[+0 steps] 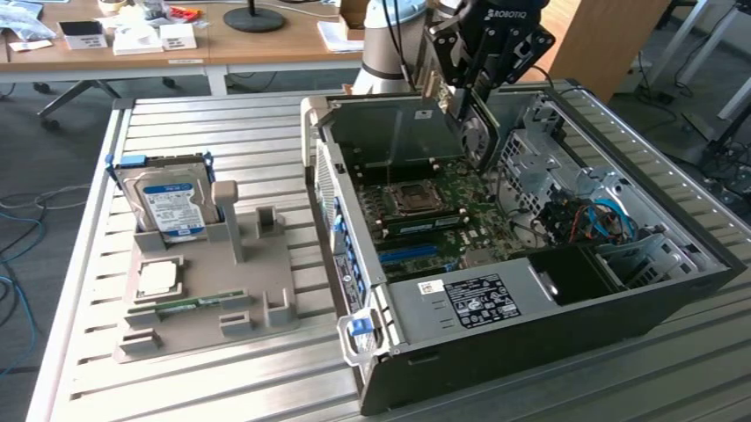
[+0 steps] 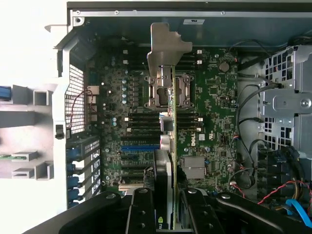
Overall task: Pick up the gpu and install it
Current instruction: 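Pick up the gpu and move the gpu toward the slot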
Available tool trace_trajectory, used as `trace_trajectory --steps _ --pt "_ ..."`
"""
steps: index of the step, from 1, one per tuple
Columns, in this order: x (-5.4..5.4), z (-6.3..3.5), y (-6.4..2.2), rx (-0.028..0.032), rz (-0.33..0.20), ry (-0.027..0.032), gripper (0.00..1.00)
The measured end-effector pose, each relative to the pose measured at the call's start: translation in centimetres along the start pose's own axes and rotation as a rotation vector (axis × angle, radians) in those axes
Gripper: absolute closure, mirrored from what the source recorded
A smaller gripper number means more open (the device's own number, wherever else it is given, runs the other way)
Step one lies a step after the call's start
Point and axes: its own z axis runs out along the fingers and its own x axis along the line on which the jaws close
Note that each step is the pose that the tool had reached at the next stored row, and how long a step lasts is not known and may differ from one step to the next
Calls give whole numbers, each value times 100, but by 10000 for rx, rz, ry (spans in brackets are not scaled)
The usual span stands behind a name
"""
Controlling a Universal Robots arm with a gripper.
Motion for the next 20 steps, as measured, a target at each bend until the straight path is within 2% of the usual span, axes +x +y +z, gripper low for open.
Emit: trace_trajectory --steps 9,20 --pt "-14 0 0 0 -3 0 73" --pt "-153 0 6 0 -2 1 73"
